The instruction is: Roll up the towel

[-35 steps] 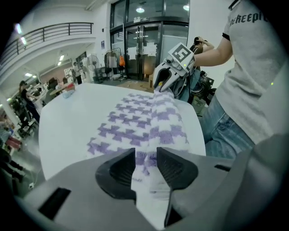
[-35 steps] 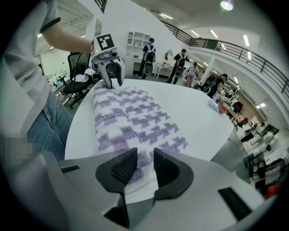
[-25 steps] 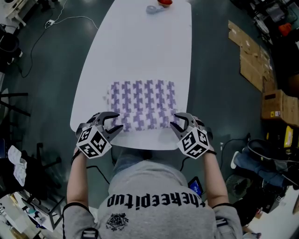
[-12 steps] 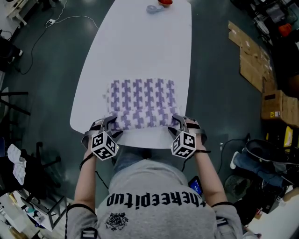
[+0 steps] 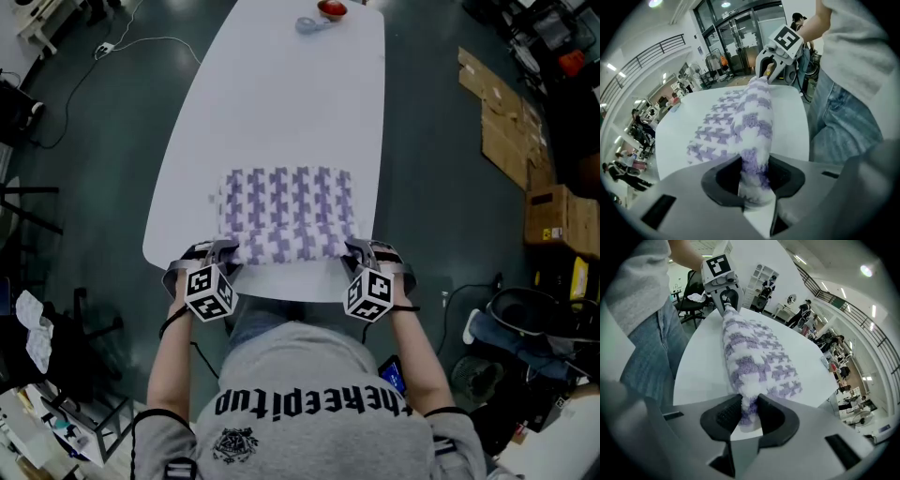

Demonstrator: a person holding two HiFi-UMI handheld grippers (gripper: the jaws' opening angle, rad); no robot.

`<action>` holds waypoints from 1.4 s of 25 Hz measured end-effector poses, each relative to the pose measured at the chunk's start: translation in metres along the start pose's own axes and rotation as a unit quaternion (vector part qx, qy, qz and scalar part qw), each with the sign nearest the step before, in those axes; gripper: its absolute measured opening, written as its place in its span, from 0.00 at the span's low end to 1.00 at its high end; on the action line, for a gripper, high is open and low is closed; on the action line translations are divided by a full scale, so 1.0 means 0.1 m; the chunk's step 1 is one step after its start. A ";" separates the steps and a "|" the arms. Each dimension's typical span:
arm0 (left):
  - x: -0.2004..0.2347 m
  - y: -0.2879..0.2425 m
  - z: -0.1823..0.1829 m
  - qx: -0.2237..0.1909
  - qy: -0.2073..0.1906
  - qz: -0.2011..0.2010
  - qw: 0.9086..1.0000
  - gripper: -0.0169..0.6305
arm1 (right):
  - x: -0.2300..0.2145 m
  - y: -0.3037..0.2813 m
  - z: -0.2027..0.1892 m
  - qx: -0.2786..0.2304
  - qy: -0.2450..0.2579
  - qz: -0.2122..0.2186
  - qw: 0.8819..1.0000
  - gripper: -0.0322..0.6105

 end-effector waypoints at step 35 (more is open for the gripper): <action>1.24 -0.25 -0.10 -0.060 0.093 -0.211 0.971 0.25 | -0.93 -0.28 0.32 0.000 -0.105 0.106 0.989 0.21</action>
Point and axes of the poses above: the fingertips, and each gripper's own axes: y backward along the fingers, x to its left, z out of its top, the point moved 7 cm from there along y, backward along the fingers, and after that the axes turned 9 degrees about x, right-handed, at the moved point
